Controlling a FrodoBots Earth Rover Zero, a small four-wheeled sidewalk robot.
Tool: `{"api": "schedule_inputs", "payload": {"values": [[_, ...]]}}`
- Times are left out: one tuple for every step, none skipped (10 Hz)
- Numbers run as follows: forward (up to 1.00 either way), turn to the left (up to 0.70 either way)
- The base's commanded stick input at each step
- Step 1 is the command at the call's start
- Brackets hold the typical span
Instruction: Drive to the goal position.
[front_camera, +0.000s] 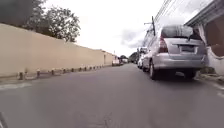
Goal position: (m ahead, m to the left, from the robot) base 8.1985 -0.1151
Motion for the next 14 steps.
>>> {"api": "schedule_inputs", "payload": {"values": [[0.70,0.00],[0.70,0.00],[0.70,0.00],[0.70,0.00],[0.70,0.00],[0.70,0.00],[0.70,0.00],[0.70,0.00],[0.70,0.00],[0.70,0.00],[0.70,0.00],[0.70,0.00],[0.70,0.00],[0.70,0.00]]}}
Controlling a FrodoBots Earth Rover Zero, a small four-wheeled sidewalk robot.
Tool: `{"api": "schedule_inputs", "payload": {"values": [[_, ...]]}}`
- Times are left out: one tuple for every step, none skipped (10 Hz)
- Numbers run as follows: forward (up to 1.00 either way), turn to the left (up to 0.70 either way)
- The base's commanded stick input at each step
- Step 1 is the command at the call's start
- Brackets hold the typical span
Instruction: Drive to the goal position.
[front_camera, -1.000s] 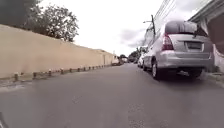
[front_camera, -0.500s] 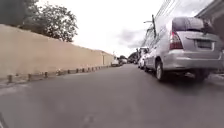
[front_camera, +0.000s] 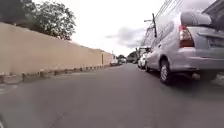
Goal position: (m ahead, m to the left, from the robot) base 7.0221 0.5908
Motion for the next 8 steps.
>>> {"api": "schedule_inputs", "payload": {"values": [[0.70,0.00],[0.70,0.00],[0.70,0.00],[0.70,0.00],[0.70,0.00],[0.70,0.00],[0.70,0.00],[0.70,0.00]]}}
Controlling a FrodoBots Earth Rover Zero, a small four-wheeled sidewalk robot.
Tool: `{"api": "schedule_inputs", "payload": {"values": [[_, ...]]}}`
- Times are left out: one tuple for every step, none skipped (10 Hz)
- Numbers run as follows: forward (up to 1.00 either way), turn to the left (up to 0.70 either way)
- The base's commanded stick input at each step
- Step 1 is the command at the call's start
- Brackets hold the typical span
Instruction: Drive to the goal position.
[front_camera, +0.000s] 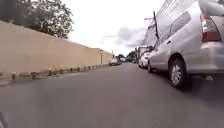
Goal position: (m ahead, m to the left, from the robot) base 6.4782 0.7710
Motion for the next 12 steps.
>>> {"api": "schedule_inputs", "payload": {"values": [[0.70,0.00],[0.70,0.00],[0.70,0.00],[0.70,0.00],[0.70,0.00],[0.70,0.00],[0.70,0.00],[0.70,0.00],[0.70,0.00],[0.70,0.00],[0.70,0.00],[0.70,0.00]]}}
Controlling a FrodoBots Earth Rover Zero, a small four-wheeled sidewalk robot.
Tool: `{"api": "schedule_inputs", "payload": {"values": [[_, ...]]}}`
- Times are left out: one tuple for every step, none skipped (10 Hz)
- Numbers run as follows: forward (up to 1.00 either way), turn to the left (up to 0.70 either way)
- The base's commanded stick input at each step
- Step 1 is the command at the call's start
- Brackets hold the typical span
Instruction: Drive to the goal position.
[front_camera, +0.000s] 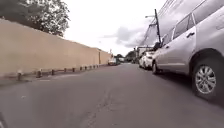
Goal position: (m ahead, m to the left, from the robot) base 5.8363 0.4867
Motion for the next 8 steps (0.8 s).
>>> {"api": "schedule_inputs", "payload": {"values": [[0.70,0.00],[0.70,0.00],[0.70,0.00],[0.70,0.00],[0.70,0.00],[0.70,0.00],[0.70,0.00],[0.70,0.00]]}}
